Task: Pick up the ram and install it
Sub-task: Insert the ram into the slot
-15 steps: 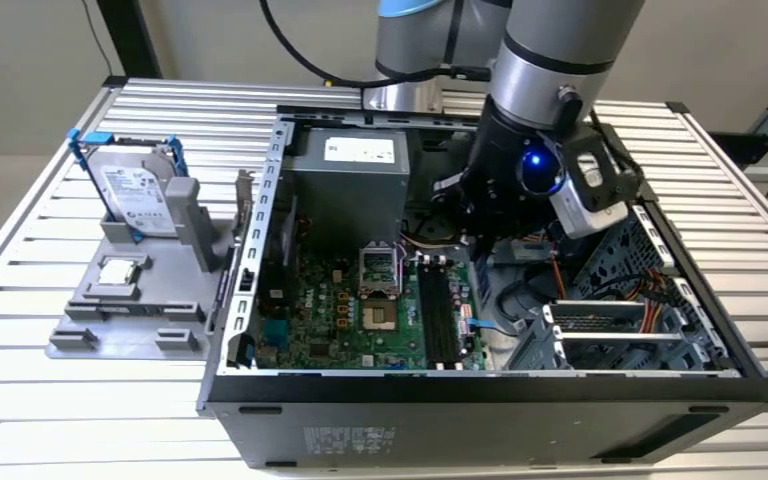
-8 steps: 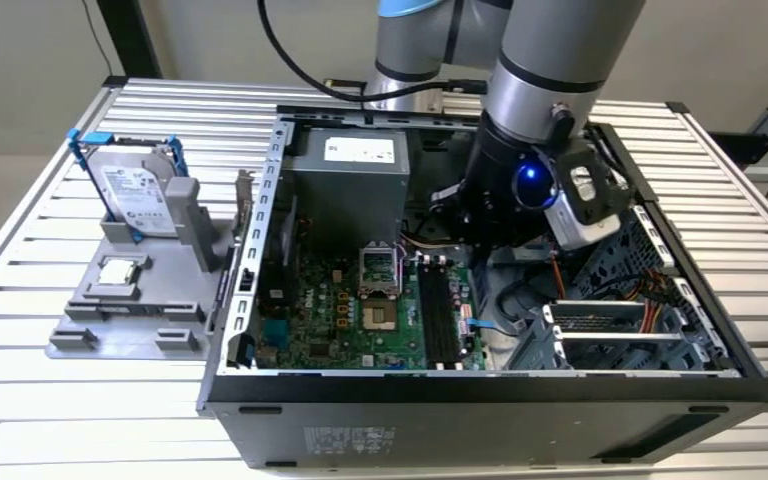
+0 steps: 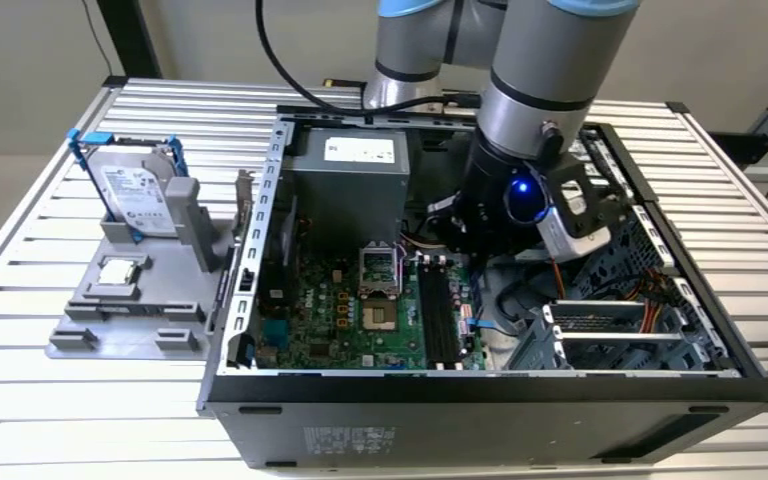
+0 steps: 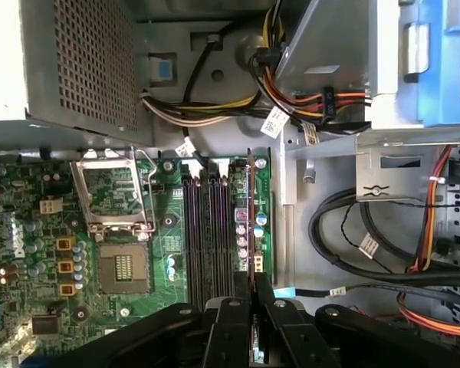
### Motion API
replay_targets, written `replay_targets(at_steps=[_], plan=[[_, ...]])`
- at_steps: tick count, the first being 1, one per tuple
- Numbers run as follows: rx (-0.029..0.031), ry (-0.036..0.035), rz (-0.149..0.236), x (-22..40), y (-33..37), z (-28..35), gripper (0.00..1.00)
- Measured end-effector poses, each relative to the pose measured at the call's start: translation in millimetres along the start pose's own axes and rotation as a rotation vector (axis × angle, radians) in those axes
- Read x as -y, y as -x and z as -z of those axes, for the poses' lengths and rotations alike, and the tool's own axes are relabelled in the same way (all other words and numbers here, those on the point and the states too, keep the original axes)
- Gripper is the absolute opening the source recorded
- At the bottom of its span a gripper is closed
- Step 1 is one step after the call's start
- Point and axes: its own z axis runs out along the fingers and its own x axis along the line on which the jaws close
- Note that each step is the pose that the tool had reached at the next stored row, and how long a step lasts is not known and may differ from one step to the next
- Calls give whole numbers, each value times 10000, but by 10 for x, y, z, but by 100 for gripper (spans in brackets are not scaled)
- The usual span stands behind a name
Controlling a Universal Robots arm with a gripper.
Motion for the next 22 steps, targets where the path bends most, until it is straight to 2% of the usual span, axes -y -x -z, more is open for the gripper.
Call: replay_targets(at_steps=[5, 9, 13, 22], plan=[[-19, -10, 0, 19, 0, -20, 0], [-19, -9, 0, 49, 1, -80, 0], [-20, -12, 1, 50, 1, -152, 0], [-19, -12, 28, 59, -20, -263, 0]])
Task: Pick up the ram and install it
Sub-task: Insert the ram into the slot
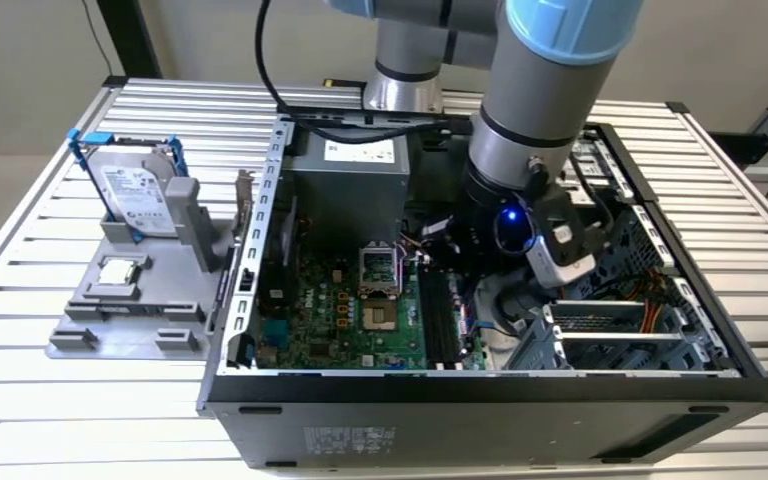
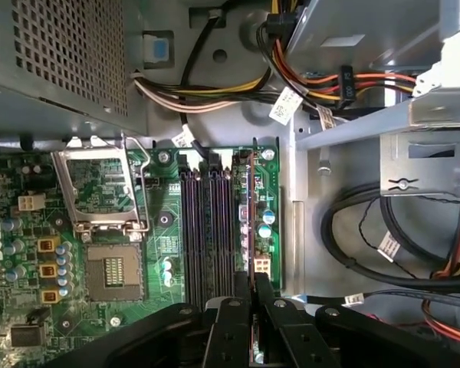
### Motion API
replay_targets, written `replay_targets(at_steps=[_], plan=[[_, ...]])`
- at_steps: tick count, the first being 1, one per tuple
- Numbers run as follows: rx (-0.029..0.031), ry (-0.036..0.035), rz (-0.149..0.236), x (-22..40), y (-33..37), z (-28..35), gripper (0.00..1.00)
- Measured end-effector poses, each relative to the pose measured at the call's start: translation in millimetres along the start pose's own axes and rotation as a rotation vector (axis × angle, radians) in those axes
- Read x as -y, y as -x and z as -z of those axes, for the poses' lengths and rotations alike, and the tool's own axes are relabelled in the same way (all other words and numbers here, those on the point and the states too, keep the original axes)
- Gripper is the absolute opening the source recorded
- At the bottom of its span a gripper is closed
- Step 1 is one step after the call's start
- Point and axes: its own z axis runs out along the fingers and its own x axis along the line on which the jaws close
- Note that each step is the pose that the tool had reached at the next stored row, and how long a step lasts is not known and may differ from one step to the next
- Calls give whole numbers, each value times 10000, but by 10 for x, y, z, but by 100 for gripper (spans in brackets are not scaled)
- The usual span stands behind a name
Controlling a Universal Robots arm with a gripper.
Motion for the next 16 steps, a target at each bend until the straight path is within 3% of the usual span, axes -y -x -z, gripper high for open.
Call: replay_targets(at_steps=[8, 16], plan=[[2, 1, 218, 63, -12, -89, 0], [7, 4, 578, 92, -56, -112, 0]])
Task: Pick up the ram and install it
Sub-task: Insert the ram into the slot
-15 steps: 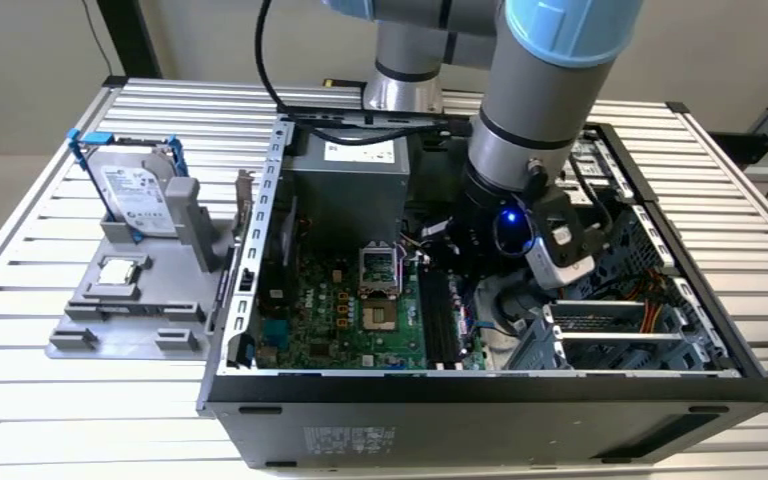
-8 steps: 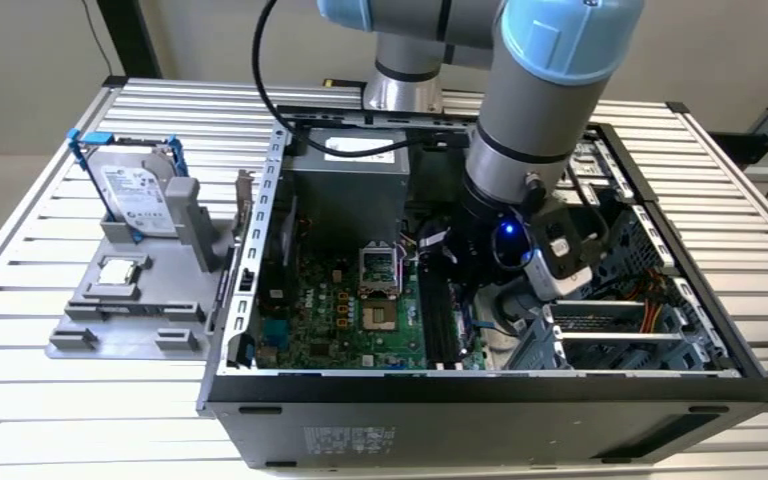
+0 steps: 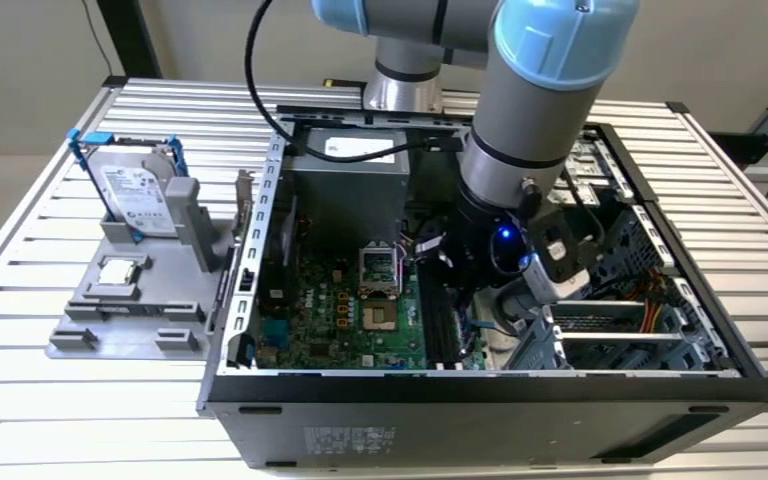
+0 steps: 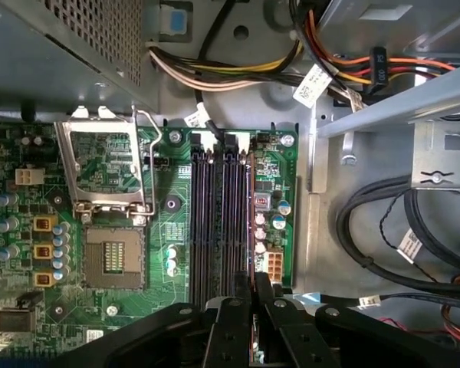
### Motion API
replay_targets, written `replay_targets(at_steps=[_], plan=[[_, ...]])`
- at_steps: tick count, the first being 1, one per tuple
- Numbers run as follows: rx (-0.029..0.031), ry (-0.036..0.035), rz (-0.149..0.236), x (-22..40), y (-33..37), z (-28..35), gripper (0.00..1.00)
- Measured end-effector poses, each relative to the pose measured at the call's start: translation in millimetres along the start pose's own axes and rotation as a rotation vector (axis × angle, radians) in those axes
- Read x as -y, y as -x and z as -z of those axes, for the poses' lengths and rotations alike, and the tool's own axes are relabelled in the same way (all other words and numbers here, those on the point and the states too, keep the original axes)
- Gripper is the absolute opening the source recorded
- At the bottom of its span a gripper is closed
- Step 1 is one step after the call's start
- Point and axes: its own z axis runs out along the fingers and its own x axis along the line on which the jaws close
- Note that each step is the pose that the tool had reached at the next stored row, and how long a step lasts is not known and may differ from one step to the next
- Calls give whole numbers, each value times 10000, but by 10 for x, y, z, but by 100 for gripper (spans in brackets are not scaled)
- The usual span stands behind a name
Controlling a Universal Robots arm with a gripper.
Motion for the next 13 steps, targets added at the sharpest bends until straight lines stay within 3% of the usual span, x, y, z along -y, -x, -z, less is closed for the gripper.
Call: replay_targets(at_steps=[4, 13], plan=[[0, -2, 1, 0, -1, -49, 0], [1, 1, 1, -1, -3, -71, 0]])
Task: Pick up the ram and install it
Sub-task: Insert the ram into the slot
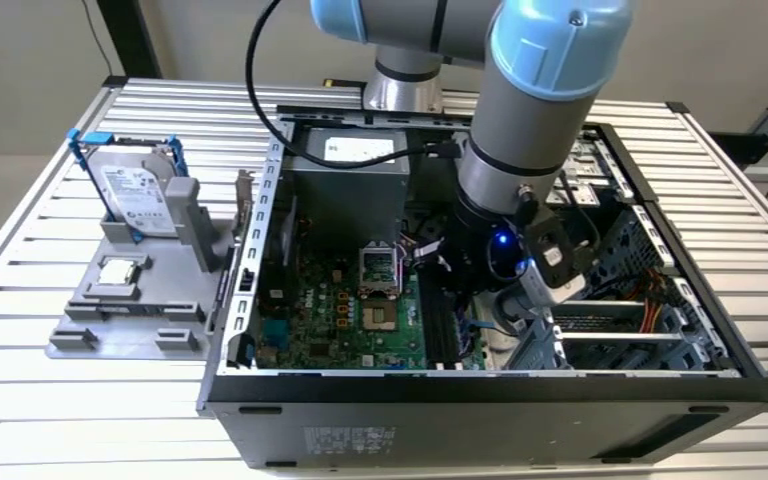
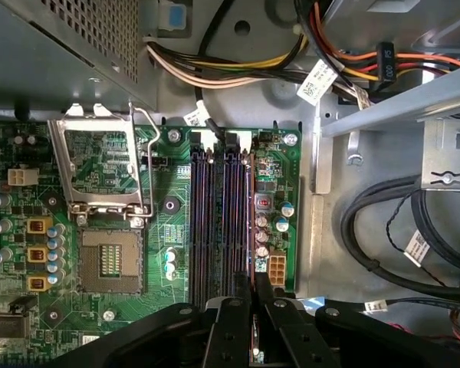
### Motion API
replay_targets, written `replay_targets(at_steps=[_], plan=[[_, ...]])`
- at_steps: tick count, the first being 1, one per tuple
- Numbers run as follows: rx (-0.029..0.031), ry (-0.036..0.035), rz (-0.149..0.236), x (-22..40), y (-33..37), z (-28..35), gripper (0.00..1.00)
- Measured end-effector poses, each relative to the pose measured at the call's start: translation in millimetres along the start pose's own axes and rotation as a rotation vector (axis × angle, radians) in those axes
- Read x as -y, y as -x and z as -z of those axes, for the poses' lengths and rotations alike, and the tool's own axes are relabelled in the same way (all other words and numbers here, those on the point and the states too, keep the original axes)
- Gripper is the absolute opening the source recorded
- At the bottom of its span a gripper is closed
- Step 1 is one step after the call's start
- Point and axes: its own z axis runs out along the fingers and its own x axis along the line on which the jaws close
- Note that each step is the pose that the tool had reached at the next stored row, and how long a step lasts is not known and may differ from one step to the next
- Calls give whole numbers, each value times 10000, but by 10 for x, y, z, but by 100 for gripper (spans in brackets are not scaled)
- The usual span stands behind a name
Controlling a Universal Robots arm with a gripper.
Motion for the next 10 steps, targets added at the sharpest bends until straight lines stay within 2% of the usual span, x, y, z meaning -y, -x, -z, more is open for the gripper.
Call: replay_targets(at_steps=[10], plan=[[-6, -6, -158, -3, -1, -14, 0]])
